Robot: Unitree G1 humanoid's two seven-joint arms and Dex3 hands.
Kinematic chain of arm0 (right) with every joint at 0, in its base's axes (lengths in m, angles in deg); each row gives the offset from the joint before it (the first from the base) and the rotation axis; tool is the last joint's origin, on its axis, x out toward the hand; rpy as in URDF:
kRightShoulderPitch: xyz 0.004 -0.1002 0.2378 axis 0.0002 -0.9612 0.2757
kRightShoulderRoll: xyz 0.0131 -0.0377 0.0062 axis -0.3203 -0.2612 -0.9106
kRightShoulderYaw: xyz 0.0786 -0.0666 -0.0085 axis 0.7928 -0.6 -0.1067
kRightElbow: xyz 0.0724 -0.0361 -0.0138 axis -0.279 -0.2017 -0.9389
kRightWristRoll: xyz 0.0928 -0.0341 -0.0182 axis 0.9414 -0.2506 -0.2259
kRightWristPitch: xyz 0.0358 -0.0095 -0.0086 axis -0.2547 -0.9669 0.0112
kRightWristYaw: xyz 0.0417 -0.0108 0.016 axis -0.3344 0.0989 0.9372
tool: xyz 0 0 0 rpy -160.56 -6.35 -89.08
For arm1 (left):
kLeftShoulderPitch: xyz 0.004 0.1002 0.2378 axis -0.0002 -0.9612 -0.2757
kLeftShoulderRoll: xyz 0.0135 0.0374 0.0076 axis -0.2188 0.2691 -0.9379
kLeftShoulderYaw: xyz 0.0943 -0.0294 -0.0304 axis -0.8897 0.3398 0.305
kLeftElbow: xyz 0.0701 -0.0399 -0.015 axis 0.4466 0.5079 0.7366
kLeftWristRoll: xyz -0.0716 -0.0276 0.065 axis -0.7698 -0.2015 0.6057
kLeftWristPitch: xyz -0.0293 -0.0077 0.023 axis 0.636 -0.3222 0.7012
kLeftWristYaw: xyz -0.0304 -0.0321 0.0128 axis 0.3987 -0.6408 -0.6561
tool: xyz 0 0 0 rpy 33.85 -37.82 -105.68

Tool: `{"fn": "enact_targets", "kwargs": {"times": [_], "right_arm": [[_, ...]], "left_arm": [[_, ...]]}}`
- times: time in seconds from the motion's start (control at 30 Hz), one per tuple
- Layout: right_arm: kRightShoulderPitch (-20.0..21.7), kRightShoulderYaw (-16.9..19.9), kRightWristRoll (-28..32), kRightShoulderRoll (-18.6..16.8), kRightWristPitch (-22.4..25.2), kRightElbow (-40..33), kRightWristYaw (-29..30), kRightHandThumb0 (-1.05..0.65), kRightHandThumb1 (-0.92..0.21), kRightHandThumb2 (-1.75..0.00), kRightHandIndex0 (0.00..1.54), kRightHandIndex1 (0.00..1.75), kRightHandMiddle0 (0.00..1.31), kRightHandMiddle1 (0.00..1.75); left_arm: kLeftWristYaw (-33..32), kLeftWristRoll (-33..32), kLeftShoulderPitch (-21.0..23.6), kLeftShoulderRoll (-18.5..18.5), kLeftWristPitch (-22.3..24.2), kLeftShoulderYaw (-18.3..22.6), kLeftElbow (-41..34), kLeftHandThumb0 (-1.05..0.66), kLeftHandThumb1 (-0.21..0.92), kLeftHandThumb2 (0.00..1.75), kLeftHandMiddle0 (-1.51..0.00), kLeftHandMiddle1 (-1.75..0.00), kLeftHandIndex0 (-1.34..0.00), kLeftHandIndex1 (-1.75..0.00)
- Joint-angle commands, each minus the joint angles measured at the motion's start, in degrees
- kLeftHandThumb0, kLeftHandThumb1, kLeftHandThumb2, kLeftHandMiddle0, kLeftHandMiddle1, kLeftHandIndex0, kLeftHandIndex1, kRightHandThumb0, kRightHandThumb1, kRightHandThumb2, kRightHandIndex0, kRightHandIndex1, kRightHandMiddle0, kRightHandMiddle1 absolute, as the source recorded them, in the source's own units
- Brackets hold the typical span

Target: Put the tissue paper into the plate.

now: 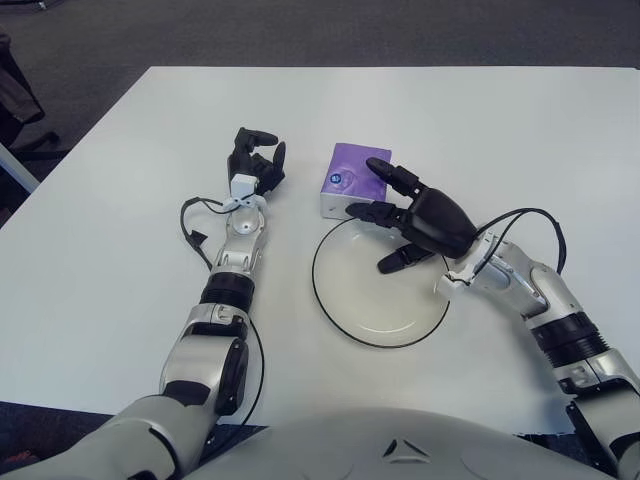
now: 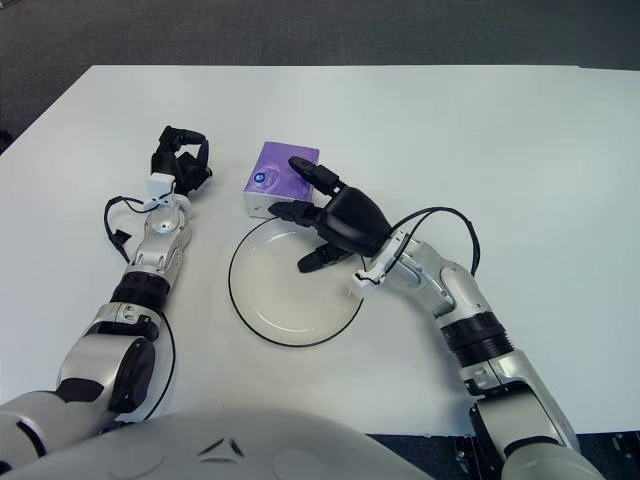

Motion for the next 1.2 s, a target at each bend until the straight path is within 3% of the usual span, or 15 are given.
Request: {"fn": "enact_targets", "kwargs": {"times": [0.0,0.5,1.17], "right_arm": [[1.1,0.7,-0.2,0.6,1.2,0.8,0.5,-0.42,-0.92,-0.47,0.68,0.0,0.57,0.01],[5.0,-0.3,-2.2,1.6,3.3,6.7,2.3,-0.42,-0.92,-0.49,0.66,0.0,0.56,0.0],[5.8,-1.5,-1.7,2.3,6.0,7.5,1.6,-0.42,-0.92,-0.52,0.63,0.0,0.55,0.0]], "left_arm": [[0.0,1.1,-5.7,0.5,0.6,-0.5,2.6,-0.36,0.85,0.48,-0.79,-1.75,-0.39,-1.59],[-0.1,1.1,-5.6,0.3,0.6,-0.7,3.0,-0.36,0.84,0.48,-0.79,-1.75,-0.4,-1.58],[-0.2,1.3,-6.0,0.4,1.1,-0.8,2.2,-0.37,0.84,0.49,-0.79,-1.75,-0.4,-1.58]]}}
